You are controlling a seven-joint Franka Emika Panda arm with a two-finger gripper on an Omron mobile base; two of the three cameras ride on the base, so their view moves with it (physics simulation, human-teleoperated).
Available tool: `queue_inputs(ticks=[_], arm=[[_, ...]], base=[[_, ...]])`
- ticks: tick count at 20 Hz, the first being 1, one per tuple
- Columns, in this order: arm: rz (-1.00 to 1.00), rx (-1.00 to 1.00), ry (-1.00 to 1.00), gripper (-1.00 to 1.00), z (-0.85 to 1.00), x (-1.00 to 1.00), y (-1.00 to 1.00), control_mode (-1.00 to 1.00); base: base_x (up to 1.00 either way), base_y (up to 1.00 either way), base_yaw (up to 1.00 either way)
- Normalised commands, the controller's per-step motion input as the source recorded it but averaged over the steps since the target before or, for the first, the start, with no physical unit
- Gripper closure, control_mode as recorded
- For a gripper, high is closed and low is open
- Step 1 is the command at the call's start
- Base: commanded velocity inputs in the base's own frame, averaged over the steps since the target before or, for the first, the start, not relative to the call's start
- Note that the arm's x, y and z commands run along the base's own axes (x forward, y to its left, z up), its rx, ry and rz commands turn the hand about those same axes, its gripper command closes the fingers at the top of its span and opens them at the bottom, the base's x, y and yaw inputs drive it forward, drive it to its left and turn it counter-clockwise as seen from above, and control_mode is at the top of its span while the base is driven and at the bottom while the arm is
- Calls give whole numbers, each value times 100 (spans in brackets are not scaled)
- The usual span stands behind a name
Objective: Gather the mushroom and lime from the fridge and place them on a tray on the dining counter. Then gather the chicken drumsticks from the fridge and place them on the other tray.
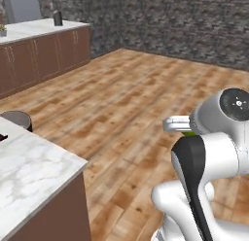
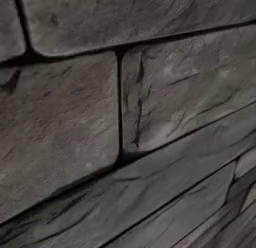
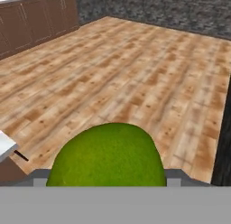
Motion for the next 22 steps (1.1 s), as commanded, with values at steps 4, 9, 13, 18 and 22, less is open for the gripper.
queue_inputs(ticks=[4,9,13,18,22], arm=[[0,0,0,100,0,0,0,100],[0,0,0,100,0,0,0,100],[0,0,0,100,0,0,0,100],[0,0,0,100,0,0,0,100],[0,0,0,100,0,0,0,100]], base=[[61,-26,43],[59,-27,43],[60,-28,43],[60,-30,42],[61,-31,41]])
